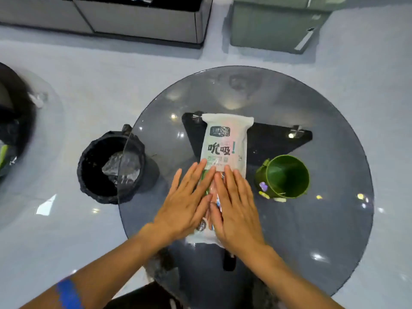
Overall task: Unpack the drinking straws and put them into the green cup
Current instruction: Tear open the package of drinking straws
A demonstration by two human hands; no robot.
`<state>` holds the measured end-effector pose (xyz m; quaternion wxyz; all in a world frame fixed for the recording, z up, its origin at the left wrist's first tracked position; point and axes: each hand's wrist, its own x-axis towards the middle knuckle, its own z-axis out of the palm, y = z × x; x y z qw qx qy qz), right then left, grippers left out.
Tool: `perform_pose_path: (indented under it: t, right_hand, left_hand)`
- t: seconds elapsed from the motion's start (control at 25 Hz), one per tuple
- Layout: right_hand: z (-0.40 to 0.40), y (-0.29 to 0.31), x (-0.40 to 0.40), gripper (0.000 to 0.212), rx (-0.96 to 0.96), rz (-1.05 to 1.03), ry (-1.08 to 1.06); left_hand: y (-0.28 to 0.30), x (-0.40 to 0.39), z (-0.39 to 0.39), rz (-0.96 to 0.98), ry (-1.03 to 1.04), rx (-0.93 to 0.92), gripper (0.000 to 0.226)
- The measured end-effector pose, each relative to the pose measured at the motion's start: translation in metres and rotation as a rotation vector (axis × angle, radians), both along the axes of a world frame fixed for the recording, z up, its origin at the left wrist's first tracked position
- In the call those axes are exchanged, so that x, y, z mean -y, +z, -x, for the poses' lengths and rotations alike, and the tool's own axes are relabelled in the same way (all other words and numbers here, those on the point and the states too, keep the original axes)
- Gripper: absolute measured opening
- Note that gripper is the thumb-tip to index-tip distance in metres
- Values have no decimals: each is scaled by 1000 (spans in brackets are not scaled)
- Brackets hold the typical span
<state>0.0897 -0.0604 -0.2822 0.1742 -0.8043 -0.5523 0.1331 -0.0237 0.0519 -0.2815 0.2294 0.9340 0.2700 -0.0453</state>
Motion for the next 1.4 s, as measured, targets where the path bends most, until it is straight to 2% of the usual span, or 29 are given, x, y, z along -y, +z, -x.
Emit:
perform_pose_path:
  t: [0.16,0.4,0.52,0.68,0.76,0.84,0.96,1.04,1.08,1.12,1.16,1.24,1.32,1.4]
  right_hand:
    - [0,-40,0,66,-34,-178,-6]
    - [-2,-57,3,67,-31,-282,42]
    - [-6,-55,4,66,-86,-249,80]
    - [-1,-42,15,65,-80,-205,159]
    - [3,-36,20,66,-69,-178,171]
    - [10,-30,27,71,-86,-132,177]
    - [22,-15,38,76,-386,-130,115]
    - [31,-2,46,67,-615,-121,123]
    - [36,3,51,60,-649,-99,158]
    - [39,5,56,53,-592,-91,204]
    - [41,13,58,48,-432,-140,225]
    - [39,40,54,52,-104,-405,145]
    - [32,72,48,60,-65,-652,-56]
    - [19,87,46,57,-220,-670,-199]
  left_hand:
    - [-32,-1,3,-82,-4,174,57]
    - [-46,3,14,-142,-14,250,58]
    - [-45,3,13,-67,-4,201,58]
    - [-39,17,23,85,45,230,57]
    - [-34,29,20,99,104,287,58]
    - [-23,44,18,223,257,449,60]
    - [-5,47,26,542,635,657,87]
    - [8,38,40,778,770,621,95]
    - [15,34,47,820,777,586,88]
    - [23,32,54,809,758,555,75]
    - [33,30,61,774,720,535,64]
    - [61,26,75,653,631,547,55]
    - [85,24,86,476,499,583,53]
    - [96,27,89,300,335,584,56]
